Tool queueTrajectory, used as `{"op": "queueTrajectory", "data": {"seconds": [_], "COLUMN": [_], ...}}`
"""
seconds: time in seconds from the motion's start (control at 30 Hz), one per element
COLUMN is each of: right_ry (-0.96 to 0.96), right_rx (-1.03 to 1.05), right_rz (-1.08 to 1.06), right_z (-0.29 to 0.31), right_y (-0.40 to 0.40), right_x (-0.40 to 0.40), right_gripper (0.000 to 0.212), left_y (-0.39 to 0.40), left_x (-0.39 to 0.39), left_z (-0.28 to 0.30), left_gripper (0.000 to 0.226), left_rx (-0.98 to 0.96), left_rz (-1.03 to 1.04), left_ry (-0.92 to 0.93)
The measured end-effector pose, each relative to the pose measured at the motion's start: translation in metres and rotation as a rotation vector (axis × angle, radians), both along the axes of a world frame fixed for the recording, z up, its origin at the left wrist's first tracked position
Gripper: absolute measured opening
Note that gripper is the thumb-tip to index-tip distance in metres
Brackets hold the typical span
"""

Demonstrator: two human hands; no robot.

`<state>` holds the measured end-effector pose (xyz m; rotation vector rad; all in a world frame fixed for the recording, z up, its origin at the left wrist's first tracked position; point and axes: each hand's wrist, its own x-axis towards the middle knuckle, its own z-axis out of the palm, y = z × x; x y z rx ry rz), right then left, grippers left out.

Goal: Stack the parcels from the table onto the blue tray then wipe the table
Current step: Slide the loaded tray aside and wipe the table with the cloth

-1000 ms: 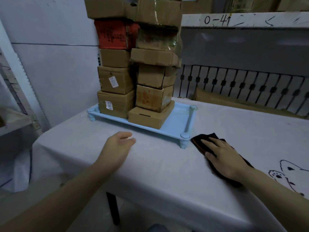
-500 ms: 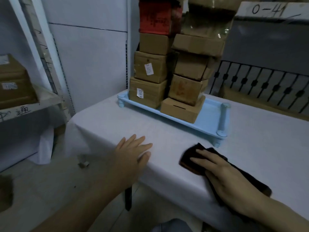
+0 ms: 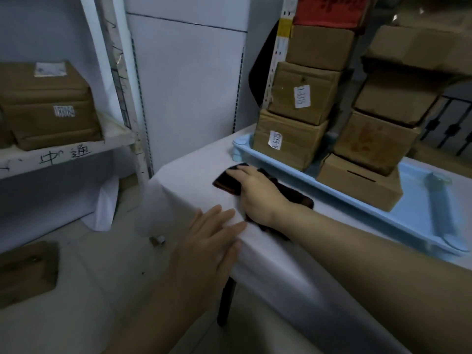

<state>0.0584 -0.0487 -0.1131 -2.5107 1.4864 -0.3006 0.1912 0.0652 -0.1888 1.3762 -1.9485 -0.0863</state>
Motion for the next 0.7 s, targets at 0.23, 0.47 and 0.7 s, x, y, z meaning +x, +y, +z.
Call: {"op": "queueTrajectory", "data": {"seconds": [0.23,0.47,0.7], "right_ry": [-0.119,0.072,0.028], "right_rx": [0.065,0.004,-0.008], "right_rz": [0.091,0.083,0.056], "right_z": [-0.001,-0.005,-0.006], "right_y": [-0.031,-0.012,0.063], "right_x": [0.051,0.026,-0.041], "right_gripper": [0.053,0.048,0.047], "left_y": [-0.002,0.003,0.012], "left_x": [0.002,0.003,-0.006], "left_z": [-0.004,0.008,0.029], "left_gripper": [0.034,0.034,0.041], "left_rx": [-0.051,0.024,0.154], "left_rz": [-0.001,-0.025,0.060], "left_ry": [-0.008,-0.041,0.038]}}
